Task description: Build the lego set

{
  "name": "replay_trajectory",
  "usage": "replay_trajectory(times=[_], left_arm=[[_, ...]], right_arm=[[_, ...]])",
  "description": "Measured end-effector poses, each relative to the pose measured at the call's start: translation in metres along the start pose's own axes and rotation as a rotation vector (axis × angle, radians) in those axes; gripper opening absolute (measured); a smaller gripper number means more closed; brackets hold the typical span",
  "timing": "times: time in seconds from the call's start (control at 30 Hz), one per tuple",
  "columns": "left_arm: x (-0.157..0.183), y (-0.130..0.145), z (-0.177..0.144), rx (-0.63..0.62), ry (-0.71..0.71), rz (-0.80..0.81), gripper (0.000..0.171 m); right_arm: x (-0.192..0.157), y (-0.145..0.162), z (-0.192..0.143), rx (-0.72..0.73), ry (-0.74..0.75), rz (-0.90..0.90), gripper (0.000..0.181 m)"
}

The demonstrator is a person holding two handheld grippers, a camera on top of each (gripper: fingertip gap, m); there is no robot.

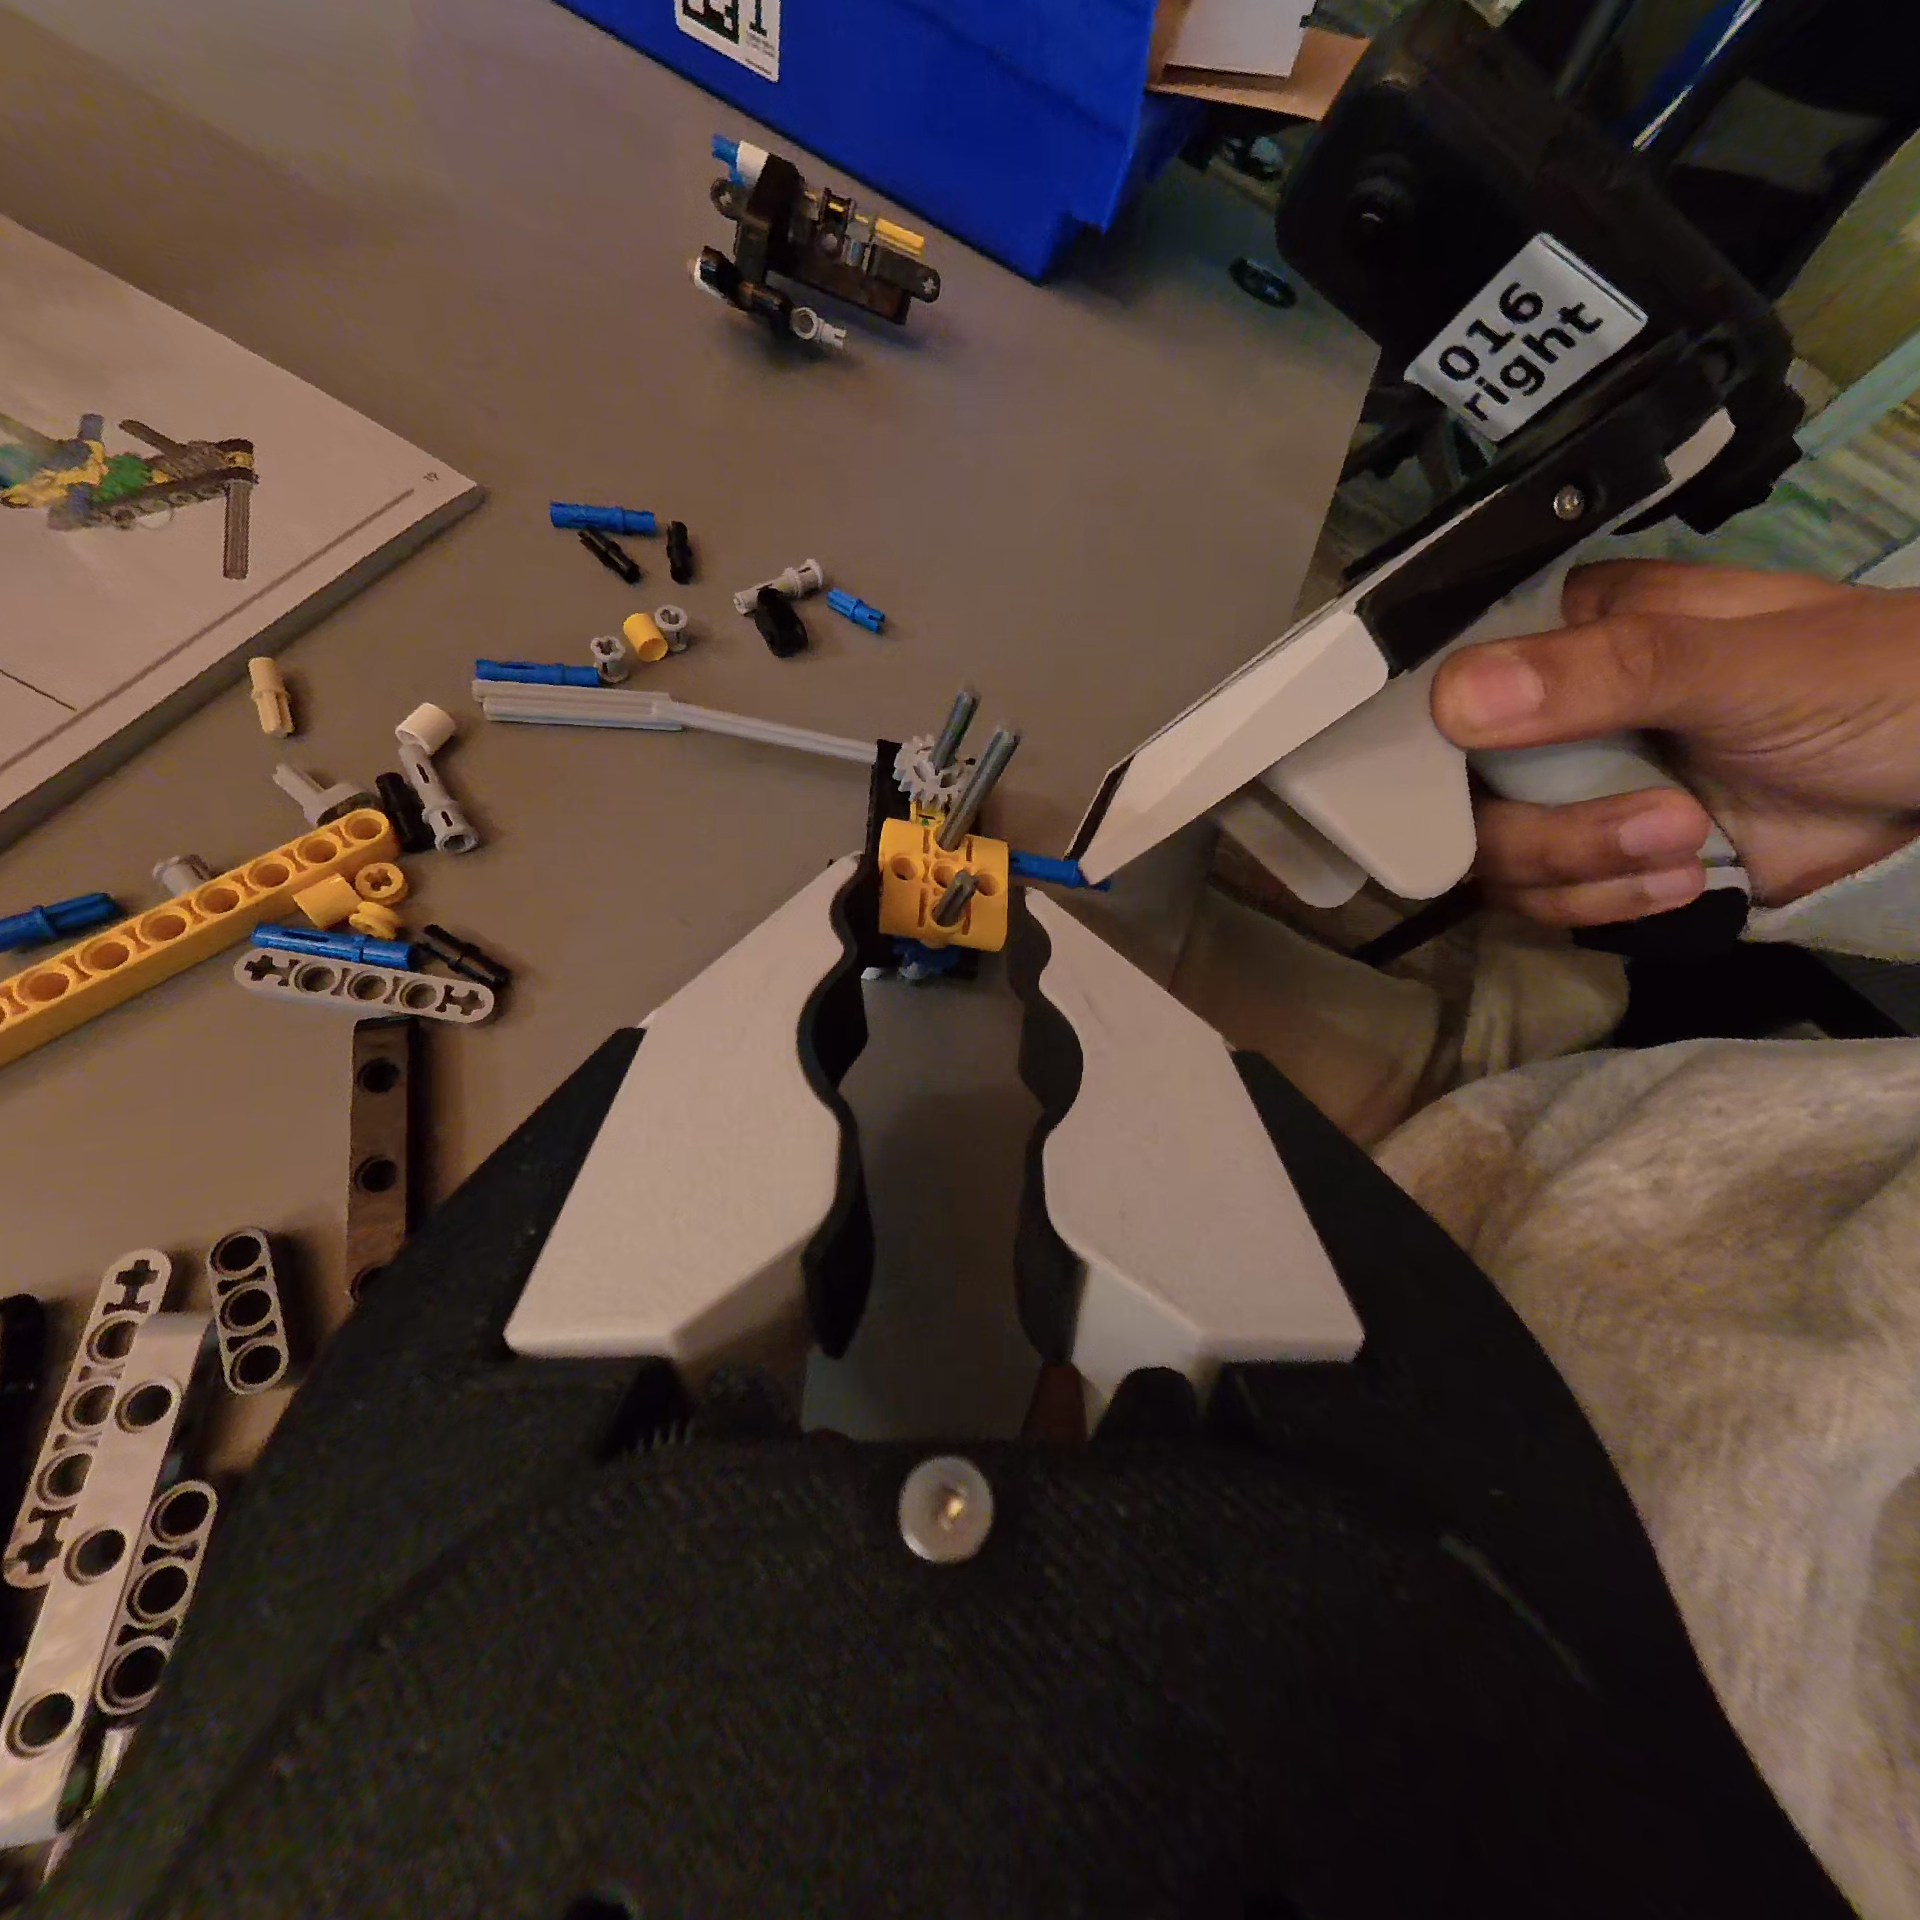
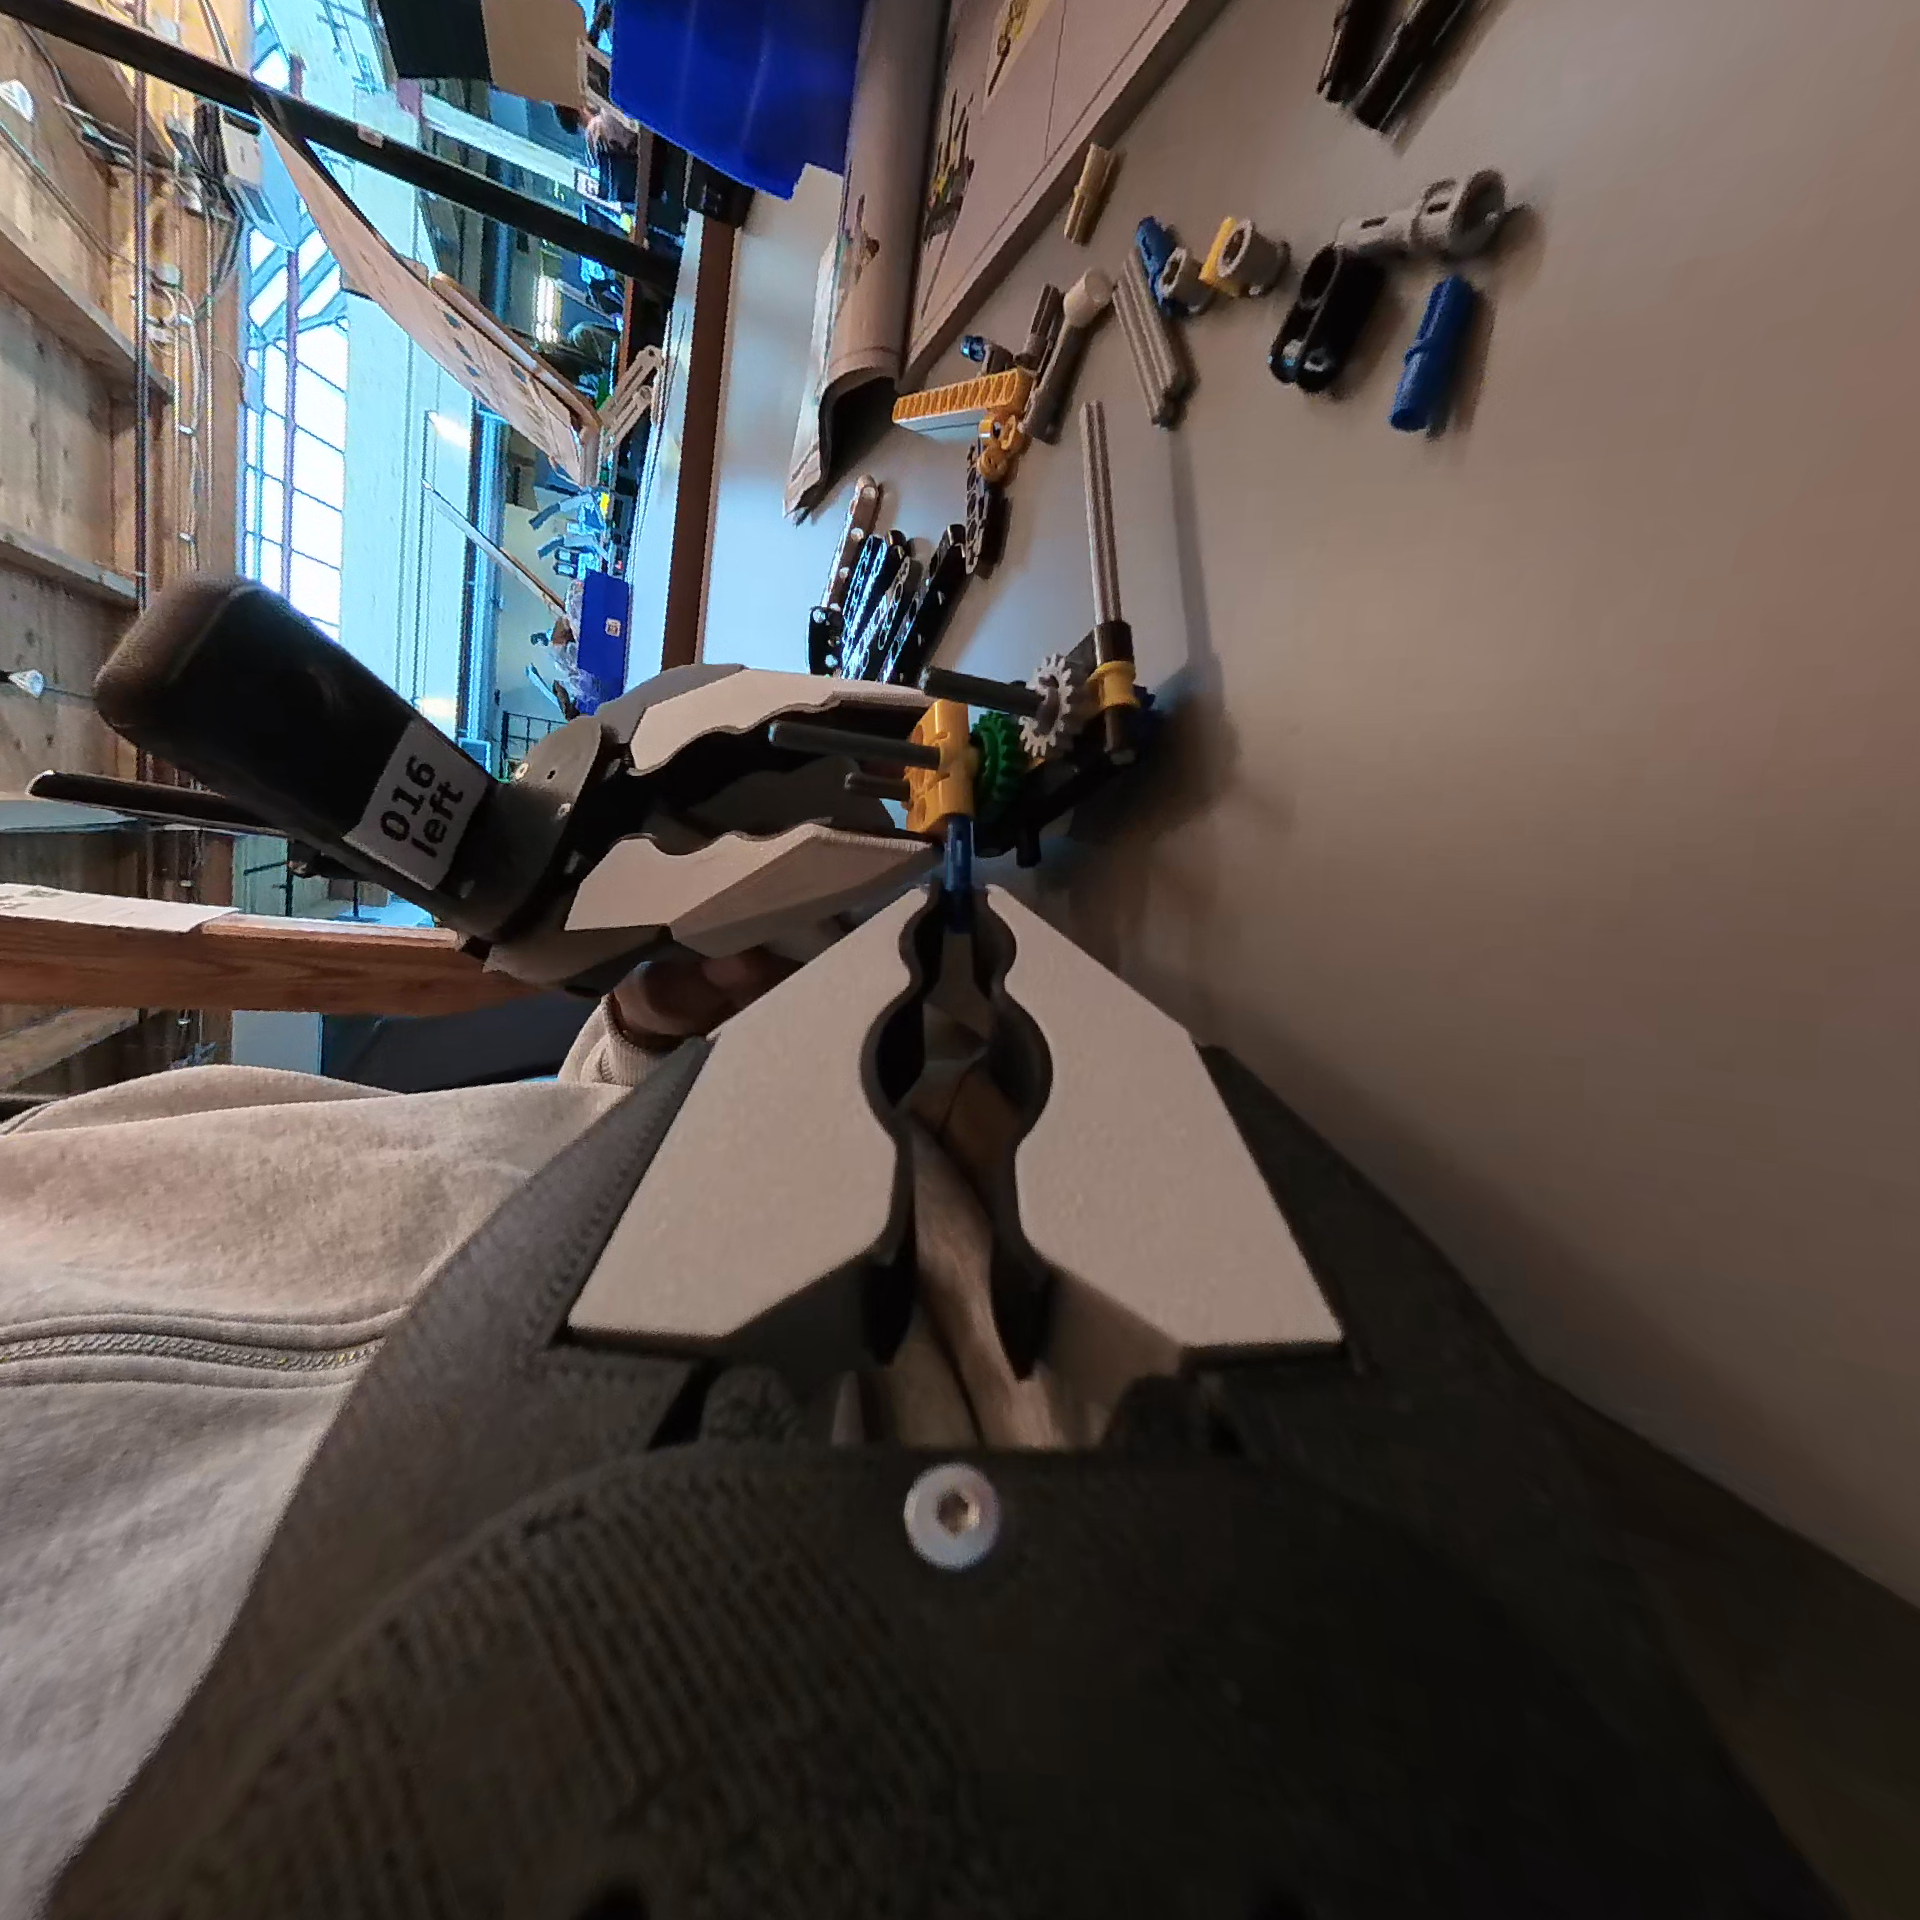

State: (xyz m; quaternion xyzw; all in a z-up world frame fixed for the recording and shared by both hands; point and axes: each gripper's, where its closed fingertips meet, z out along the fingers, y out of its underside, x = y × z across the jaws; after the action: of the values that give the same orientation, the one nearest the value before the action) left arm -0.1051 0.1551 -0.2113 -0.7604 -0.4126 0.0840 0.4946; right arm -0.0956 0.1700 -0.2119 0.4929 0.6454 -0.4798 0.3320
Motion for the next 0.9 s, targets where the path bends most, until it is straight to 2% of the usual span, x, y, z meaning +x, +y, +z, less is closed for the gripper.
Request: replay_trajectory(times=[0.33,0.67,0.9], left_arm=[[0.0003,0.0004,0.0003,-0.002,-0.007,0.010,0.022],[0.0009,0.0001,0.0006,0.001,-0.012,0.018,0.022],[0.0015,0.0003,0.0010,-0.001,-0.012,0.022,0.022]], right_arm=[[-0.0004,0.0003,-0.0002,-0.052,-0.007,-0.017,0.003],[-0.0019,0.0038,0.0018,-0.060,-0.084,0.109,0.002],[-0.0018,0.0030,0.0014,-0.066,-0.074,0.108,0.002]])
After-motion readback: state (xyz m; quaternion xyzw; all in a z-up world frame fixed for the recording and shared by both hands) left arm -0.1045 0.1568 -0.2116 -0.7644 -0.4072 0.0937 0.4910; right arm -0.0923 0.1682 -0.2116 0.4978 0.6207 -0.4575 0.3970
